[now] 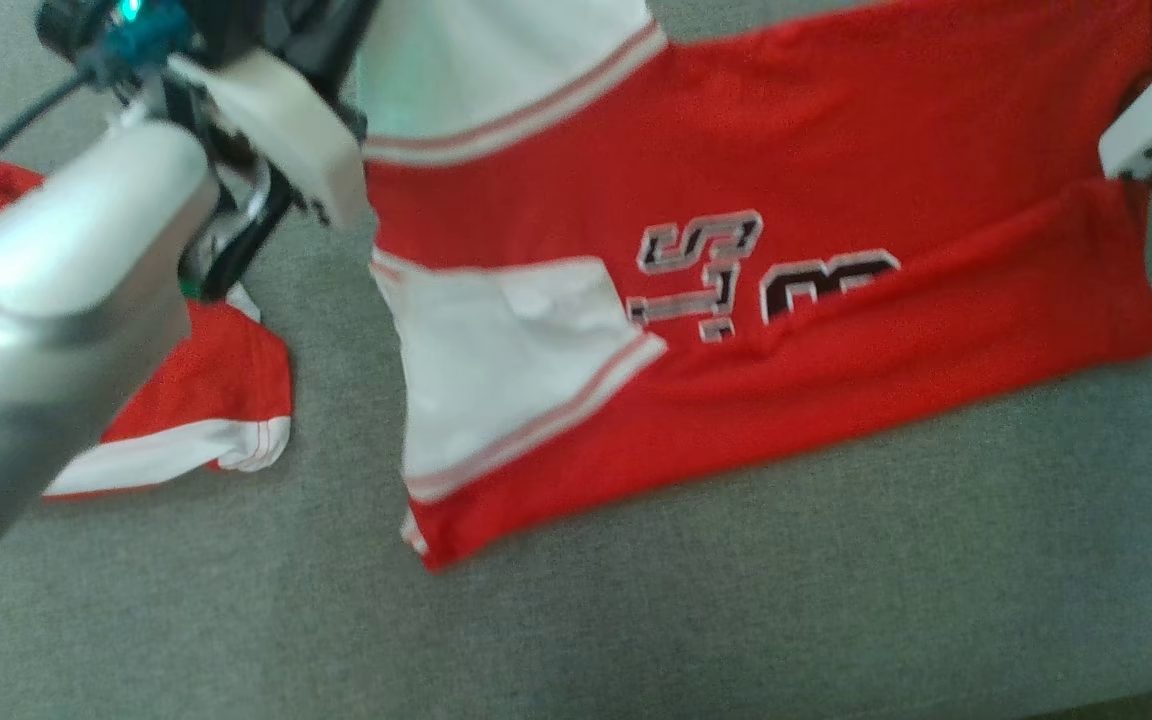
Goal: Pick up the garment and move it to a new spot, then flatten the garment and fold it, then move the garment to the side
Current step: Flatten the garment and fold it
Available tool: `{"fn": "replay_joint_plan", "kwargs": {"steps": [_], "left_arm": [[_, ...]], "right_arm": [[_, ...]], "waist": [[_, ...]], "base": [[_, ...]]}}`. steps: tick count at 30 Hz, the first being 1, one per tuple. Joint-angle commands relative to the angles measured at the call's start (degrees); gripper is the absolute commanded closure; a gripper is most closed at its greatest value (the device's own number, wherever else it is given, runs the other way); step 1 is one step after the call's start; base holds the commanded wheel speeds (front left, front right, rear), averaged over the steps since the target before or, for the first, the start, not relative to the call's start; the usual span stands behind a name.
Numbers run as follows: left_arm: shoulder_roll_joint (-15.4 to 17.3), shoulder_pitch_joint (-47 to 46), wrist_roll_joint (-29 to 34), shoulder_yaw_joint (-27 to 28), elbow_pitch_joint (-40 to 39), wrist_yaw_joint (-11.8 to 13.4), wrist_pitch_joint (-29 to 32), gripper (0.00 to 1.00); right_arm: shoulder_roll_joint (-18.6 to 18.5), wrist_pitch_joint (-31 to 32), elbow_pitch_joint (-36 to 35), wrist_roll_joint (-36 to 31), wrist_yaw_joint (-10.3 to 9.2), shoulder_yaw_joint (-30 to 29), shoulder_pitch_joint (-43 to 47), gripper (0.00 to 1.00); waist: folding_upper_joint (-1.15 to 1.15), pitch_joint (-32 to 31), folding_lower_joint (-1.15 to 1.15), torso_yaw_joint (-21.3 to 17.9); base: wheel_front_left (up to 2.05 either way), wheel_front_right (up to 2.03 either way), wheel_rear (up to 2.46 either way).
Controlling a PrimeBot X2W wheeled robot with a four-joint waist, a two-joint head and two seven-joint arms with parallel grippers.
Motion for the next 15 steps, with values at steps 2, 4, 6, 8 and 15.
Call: {"fn": "replay_joint_plan", "kwargs": {"steps": [2, 4, 6, 8, 15], "left_arm": [[0.12, -5.08, 0.95, 3.44, 2.55, -0.03, -2.41, 1.00], [-1.22, -5.68, 0.90, 3.74, 5.07, -0.61, -3.61, 1.00], [-1.82, -5.80, 0.87, 3.73, 6.23, -1.02, -4.00, 1.00], [-2.84, -5.79, 0.97, 3.52, 8.31, -1.76, -4.69, 1.00], [-4.41, -3.70, 1.12, 2.16, 12.33, -3.94, -5.99, 1.00]], "right_arm": [[-0.98, -1.85, -2.49, 3.00, -0.04, 2.10, -2.35, 1.00], [-1.04, -2.96, -2.47, 5.23, -0.04, 2.73, -2.68, 1.00], [-0.96, -3.35, -2.29, 6.25, -0.04, 2.97, -2.75, 1.00], [-0.97, -3.59, -1.69, 7.50, -0.04, 4.16, -2.53, 1.00], [-3.37, -4.76, 0.41, 11.70, -0.04, 6.96, -0.24, 1.00]], "waist": [[0.00, 0.57, -0.01, -0.13], [0.00, 0.55, -0.01, -0.14], [0.00, 0.50, -0.01, -0.13], [0.00, 0.37, -0.01, -0.05], [0.00, -1.65, -0.01, 1.44]], "base": [[0.00, 0.00, 0.00], [0.00, 0.00, 0.00], [0.00, 0.00, 0.00], [0.00, 0.00, 0.00], [0.00, 0.00, 0.00]]}}
